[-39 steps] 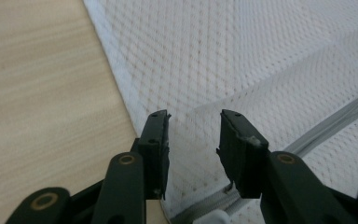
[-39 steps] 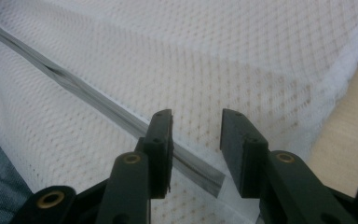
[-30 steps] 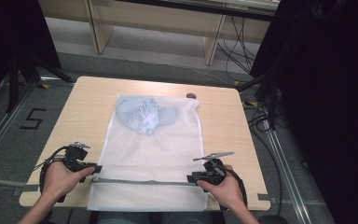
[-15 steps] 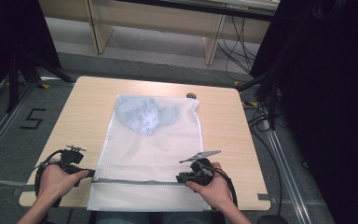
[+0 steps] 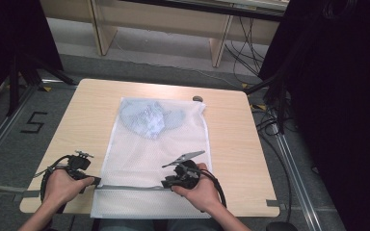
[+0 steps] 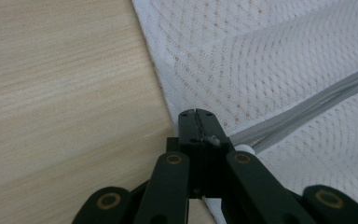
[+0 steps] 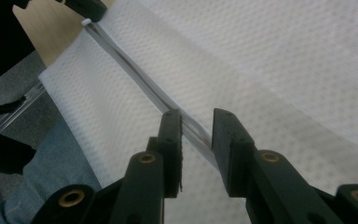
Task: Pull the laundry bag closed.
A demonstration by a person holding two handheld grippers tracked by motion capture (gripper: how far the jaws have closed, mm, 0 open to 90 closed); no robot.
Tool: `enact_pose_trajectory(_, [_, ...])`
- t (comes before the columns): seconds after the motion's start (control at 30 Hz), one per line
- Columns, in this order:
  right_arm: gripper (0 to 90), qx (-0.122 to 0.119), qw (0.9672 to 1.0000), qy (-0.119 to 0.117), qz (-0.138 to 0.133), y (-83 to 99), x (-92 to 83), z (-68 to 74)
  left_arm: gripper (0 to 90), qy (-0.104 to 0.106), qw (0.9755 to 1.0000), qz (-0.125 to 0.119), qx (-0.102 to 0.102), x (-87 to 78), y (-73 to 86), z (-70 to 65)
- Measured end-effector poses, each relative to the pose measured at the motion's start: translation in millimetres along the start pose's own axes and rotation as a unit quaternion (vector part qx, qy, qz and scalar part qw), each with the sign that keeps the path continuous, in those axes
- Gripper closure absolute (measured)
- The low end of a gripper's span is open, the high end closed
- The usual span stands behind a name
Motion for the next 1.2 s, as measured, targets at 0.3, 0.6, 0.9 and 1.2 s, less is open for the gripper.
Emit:
enact_pose_trajectory(0.3, [73.6,-0.01,0.9992,-0.038,0.006,-16.3,38.5,28.6,89.5,0.004,0.9998,-0.002,-0.021,1.5,0.0,2.1])
enact_pose_trajectory(0.6, [72.5,0.007,0.9977,-0.065,0.014,-25.2,76.1,49.1,89.2,0.007,0.9995,-0.003,-0.032,-0.3,0.5,4.5])
enact_pose_trajectory(0.9, [72.2,0.025,0.9961,-0.083,0.015,-30.5,101.2,60.0,88.6,-0.001,0.9992,-0.009,-0.04,-1.5,0.1,5.7])
enact_pose_trajectory(1.2, [71.9,0.02,0.9958,-0.088,0.018,-35.0,117.2,69.0,89.0,0.004,0.9992,-0.003,-0.039,-0.9,0.2,6.9])
Point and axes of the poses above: each handheld gripper's, and its own axes: x roughly forward along the jaws, y roughly out of its underside, z roughly to its left, the point moved 3 cm from there along x, roughly forward along the jaws, and after that the axes turned 12 degrees about -z, right-handed, at the moved point
